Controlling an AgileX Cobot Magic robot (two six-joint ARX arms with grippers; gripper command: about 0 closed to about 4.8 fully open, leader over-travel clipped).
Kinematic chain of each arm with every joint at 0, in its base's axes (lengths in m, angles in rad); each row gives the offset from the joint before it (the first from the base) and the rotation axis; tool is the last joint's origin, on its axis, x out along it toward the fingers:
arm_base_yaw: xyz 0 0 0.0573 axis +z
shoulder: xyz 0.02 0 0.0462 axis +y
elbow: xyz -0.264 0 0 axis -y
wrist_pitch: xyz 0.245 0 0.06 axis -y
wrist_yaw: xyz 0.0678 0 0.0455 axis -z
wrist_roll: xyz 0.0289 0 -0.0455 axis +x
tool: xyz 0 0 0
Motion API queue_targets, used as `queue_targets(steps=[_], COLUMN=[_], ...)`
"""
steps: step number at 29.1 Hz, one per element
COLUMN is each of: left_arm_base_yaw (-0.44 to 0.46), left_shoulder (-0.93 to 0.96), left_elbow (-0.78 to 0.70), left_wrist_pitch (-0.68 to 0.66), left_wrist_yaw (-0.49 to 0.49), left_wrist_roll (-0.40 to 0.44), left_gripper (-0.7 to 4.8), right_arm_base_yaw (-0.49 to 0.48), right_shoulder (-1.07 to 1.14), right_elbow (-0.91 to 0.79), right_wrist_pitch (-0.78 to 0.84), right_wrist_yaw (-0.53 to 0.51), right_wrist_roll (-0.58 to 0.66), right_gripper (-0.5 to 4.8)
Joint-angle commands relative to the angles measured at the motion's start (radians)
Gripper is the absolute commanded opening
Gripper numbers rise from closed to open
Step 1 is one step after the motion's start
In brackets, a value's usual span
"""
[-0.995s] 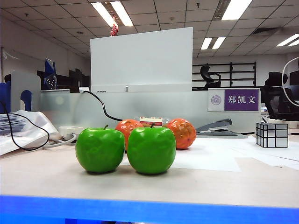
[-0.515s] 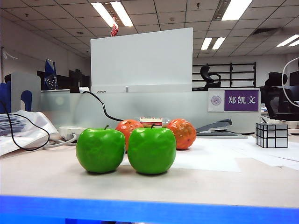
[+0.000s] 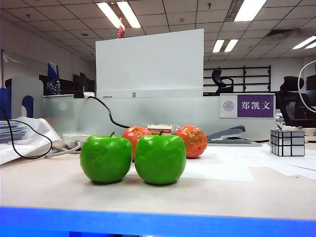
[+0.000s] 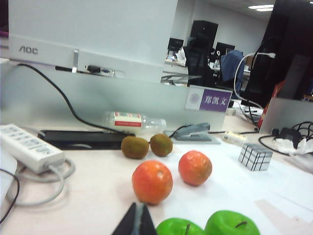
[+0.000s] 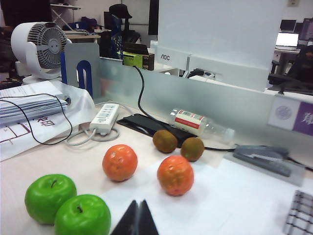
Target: Put the same fruits together.
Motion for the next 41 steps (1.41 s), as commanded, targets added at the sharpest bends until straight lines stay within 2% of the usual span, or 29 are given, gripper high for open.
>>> queue_targets(steps=[1, 5, 12, 18, 28, 41], left_arm_base_yaw=[0.0, 0.0, 0.0, 0.0, 0.0, -0.001], left_shoulder=[-0.002, -0.002, -0.002, -0.002, -0.002, -0.002], left_elbow=[-0.014, -0.032, -0.053, -0.079, -0.08, -0.08], left_wrist_pitch=[0.002, 0.002, 0.002, 0.003, -0.019, -0.042], left_wrist_yaw=[-0.013, -0.017, -0.014, 0.042, 0.055, 0.055], left_wrist_roll=[0.01, 0.01, 0.01, 0.005, 0.006, 0.006], left_gripper=[-0.06, -0.06, -0.06, -0.06, -0.06, -0.05], right_arm_base_yaw=[0.001, 0.0, 0.0, 0.0, 0.0, 0.0], right_shoulder=[0.0, 0.0, 0.0, 0.0, 0.0, -0.002], right_elbow=[-0.084, -0.171, -0.222, -0.24, -0.241, -0.242], right_wrist_pitch=[0.183, 0.29, 0.283, 0.281, 0.193, 0.196], right_wrist_yaw=[-0.035, -0.034, -0.039, -0.158, -0.219, -0.174], right_wrist_roll=[0.004, 0.005, 0.005, 0.003, -0.001, 0.0], right_gripper=[-0.05, -0.06, -0.05, -0.06, -0.05, -0.05])
